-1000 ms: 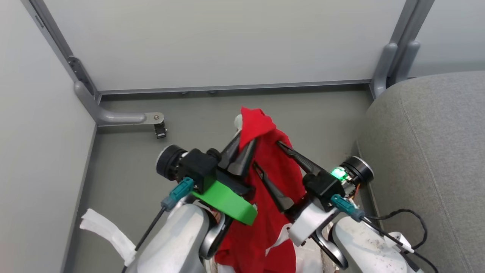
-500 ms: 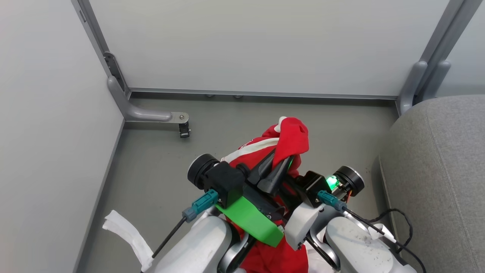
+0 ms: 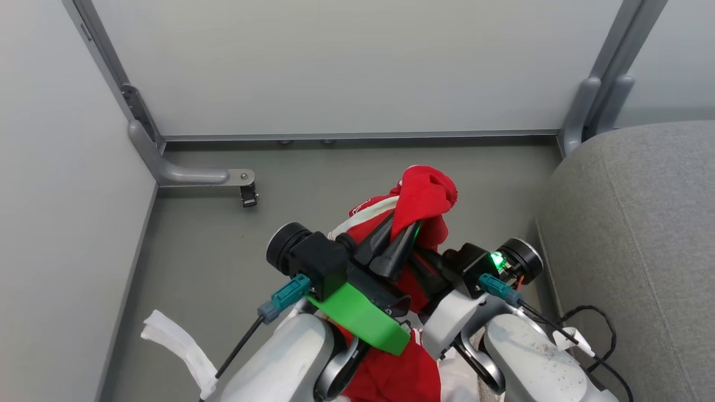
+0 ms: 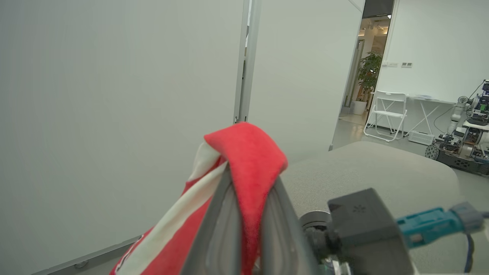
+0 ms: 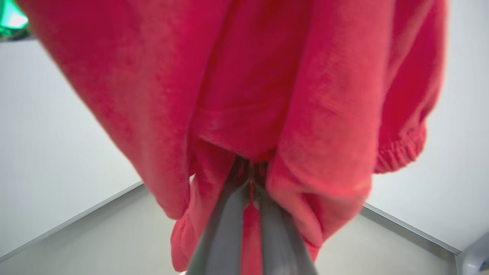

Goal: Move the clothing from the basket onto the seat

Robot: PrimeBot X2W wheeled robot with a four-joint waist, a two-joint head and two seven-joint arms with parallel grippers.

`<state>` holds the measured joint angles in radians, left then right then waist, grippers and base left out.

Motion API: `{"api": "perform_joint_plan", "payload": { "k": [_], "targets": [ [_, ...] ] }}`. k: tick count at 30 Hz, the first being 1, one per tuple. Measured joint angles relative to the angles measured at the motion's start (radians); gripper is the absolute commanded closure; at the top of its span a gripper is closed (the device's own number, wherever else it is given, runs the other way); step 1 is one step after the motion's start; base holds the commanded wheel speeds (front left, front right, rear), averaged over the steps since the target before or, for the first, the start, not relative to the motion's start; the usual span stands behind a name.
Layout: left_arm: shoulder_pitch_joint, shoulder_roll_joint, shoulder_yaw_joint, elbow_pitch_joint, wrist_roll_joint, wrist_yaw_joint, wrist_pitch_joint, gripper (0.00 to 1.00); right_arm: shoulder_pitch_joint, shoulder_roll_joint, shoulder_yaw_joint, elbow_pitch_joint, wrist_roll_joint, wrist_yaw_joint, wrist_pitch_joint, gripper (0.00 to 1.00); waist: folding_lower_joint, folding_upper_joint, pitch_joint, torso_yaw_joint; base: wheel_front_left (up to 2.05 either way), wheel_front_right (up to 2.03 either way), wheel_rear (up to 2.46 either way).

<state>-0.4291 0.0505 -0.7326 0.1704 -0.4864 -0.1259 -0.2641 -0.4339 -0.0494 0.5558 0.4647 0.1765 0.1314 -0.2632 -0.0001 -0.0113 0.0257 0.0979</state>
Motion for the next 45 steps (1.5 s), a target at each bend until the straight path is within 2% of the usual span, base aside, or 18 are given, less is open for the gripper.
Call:
{"api": "perform_joint_plan", "payload": {
  "k": [1,3,11,22,29,32,35,39,45],
  "targets": [
    [0.003,0.0,0.003,0.001,0.0,0.0,0.0,0.22,0.005,0.0,-0.005,-0.007,0.0,0.0,0.0,1.0,0.0,0.0,0.001,-0.008,0.0,0.0,0.0],
    [0.008,0.0,0.01,0.0,0.005,0.0,0.0,0.0,0.019,0.0,-0.019,-0.028,-0.003,0.0,0.0,1.0,0.0,0.0,0.004,-0.028,0.0,0.0,0.0],
    [0.015,0.0,0.071,-0.01,0.063,0.004,-0.001,0.0,0.067,-0.027,-0.097,-0.147,-0.012,0.0,0.0,1.0,0.0,0.0,0.019,-0.147,0.0,0.0,0.0],
    [0.018,-0.002,0.123,0.043,0.123,-0.001,-0.001,0.0,0.11,-0.051,-0.154,-0.254,0.004,0.0,0.0,1.0,0.0,0.0,0.056,-0.414,0.0,0.0,0.0],
    [-0.018,-0.004,0.062,0.094,0.126,-0.002,-0.001,0.0,0.155,-0.067,-0.299,-0.306,-0.006,0.0,0.0,1.0,0.0,0.0,0.103,-0.562,0.0,0.0,0.0],
    [-0.029,-0.004,0.058,0.123,0.129,-0.003,-0.001,0.0,0.142,-0.1,-0.327,-0.314,-0.025,0.0,0.0,1.0,0.0,0.0,0.142,-0.593,0.0,0.0,0.0],
    [-0.034,-0.001,0.075,0.135,0.141,-0.003,-0.001,0.0,0.066,-0.147,-0.324,-0.311,-0.04,0.0,0.0,1.0,0.0001,0.0,0.185,-0.612,0.0,0.0,0.0],
    [-0.037,0.026,0.095,0.144,0.169,-0.003,-0.001,0.0,-0.088,-0.224,-0.312,-0.273,-0.05,0.0,0.0,1.0,0.0001,0.0,0.249,-0.624,0.0,0.0,0.0],
    [-0.077,0.048,0.096,0.143,0.19,-0.003,-0.001,0.0,-0.336,-0.348,-0.387,-0.161,-0.072,0.0,0.0,1.0,0.0001,0.0,0.348,-0.607,0.0,0.0,0.0]
  ]
}}
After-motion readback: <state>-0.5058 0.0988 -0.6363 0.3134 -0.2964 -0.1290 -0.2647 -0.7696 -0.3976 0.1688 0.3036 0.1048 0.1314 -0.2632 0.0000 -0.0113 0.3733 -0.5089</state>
